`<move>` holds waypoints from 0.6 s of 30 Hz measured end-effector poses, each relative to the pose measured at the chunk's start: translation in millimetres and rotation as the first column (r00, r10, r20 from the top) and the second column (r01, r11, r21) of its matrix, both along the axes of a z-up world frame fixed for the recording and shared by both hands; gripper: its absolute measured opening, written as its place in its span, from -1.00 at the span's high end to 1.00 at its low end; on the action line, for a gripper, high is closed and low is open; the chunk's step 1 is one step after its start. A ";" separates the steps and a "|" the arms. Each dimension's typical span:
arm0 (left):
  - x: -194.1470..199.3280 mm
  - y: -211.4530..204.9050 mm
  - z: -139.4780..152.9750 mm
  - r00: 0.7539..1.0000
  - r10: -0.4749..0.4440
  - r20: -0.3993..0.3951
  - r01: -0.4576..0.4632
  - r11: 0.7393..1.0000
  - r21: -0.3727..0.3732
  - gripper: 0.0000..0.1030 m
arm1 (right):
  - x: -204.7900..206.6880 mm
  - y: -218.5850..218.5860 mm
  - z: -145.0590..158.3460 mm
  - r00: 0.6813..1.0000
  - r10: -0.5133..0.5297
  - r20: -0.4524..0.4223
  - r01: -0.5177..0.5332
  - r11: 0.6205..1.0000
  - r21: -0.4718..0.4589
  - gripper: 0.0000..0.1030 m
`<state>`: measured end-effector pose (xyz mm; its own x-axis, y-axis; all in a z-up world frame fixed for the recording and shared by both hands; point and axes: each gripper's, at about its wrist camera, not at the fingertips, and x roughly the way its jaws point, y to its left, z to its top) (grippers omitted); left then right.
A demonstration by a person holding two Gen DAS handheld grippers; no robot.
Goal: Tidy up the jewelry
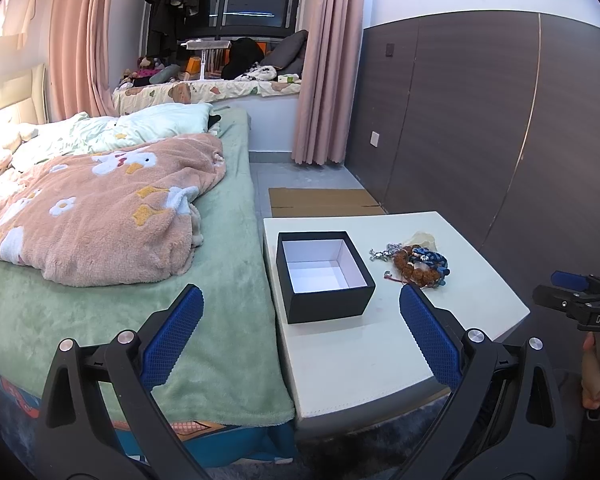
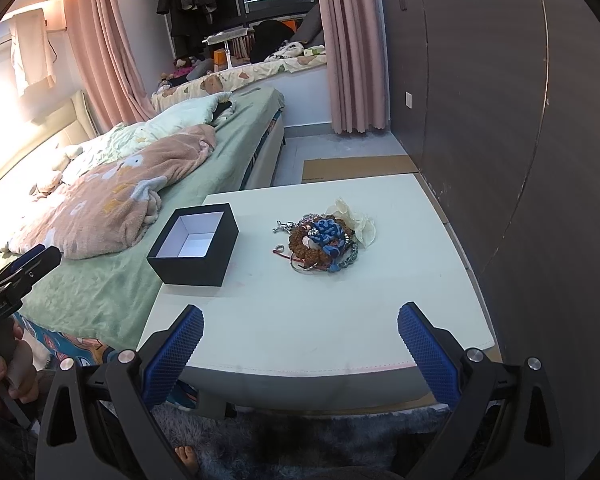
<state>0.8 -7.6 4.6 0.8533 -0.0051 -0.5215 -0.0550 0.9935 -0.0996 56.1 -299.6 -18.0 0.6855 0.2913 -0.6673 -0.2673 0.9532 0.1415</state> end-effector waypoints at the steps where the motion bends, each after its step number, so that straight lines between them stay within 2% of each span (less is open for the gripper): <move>1: 0.7 0.9 -1.0 1.000 -0.001 -0.004 0.001 1.000 0.003 -0.90 | -0.6 0.1 0.6 1.000 0.000 0.002 0.000 1.000 -0.002 -0.85; 18: -6.6 -1.2 -1.3 1.000 -0.006 -0.004 0.006 1.000 0.000 -0.90 | -2.6 -2.0 2.3 1.000 -0.006 0.008 0.006 1.000 0.000 -0.85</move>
